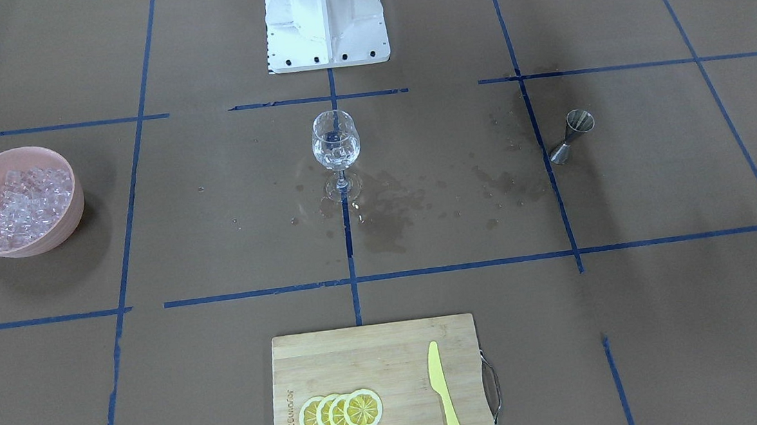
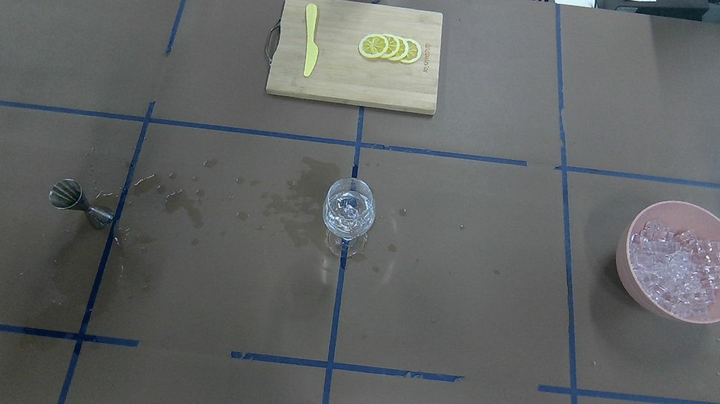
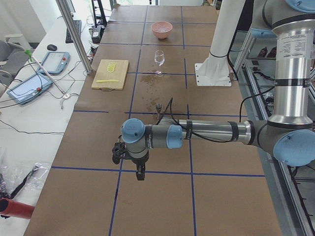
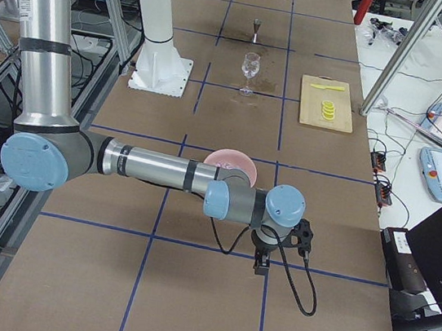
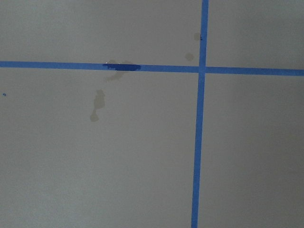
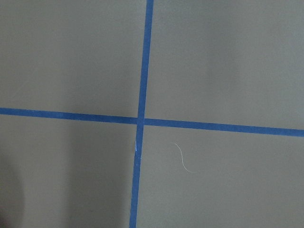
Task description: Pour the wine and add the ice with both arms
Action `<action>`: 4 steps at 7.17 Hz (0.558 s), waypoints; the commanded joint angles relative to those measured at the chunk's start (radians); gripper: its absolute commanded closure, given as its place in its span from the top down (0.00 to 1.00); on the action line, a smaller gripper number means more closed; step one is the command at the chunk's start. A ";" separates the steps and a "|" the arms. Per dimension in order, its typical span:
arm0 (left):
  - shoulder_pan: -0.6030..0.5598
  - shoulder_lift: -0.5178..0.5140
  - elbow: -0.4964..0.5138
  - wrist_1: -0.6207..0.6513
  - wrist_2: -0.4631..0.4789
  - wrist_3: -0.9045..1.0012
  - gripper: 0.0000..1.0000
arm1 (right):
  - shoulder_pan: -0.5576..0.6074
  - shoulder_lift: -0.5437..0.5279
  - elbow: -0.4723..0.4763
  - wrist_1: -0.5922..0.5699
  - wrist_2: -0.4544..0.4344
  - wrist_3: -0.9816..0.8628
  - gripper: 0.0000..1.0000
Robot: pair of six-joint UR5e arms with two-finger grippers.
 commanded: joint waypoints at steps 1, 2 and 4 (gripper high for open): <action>0.000 0.001 -0.002 -0.012 -0.005 -0.001 1.00 | 0.015 -0.007 -0.007 0.001 0.009 0.009 1.00; 0.001 -0.005 -0.002 -0.012 -0.004 -0.006 1.00 | 0.017 -0.003 -0.005 0.001 0.009 0.026 1.00; 0.001 -0.014 -0.003 -0.012 -0.004 -0.007 1.00 | 0.015 0.004 0.056 0.004 0.009 0.147 1.00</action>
